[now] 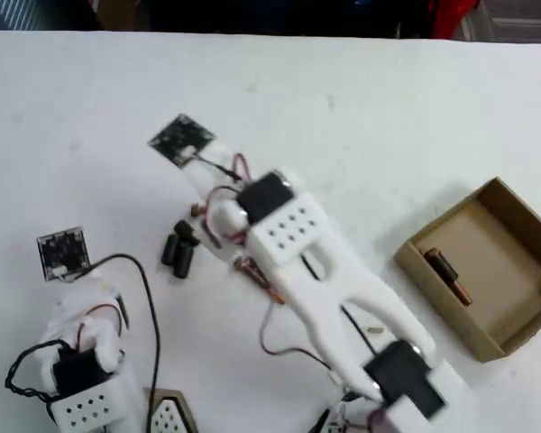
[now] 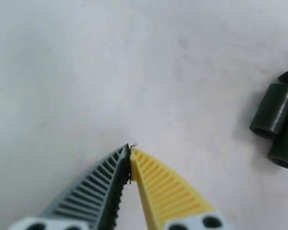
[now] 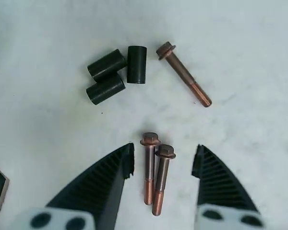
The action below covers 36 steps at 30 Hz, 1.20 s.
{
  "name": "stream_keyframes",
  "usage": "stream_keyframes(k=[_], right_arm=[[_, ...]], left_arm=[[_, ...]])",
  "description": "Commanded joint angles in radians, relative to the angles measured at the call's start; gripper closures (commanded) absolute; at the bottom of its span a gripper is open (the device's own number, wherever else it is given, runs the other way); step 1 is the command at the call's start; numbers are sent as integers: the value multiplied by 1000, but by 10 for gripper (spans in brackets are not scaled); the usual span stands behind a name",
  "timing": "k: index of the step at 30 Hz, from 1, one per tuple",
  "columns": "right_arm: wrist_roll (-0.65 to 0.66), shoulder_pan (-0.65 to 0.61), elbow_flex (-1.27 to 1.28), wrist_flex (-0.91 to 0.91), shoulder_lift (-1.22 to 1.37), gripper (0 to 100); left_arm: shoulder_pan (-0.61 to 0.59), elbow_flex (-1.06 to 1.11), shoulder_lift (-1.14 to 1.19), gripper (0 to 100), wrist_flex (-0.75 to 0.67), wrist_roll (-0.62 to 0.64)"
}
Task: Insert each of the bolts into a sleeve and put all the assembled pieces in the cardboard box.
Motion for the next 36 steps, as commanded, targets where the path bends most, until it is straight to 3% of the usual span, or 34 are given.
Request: stream_keyframes(k=[1,9,36], right_arm=[[-5,-27,-152,38,102,898],[-6,-42,-368,79,344,817],[43,-61,-809,81,858,818]], left_arm=[[-19,-35,-12,977,12,-8],[-19,-34,-12,977,12,-8],[-15,-34,-12,977,5,-8]])
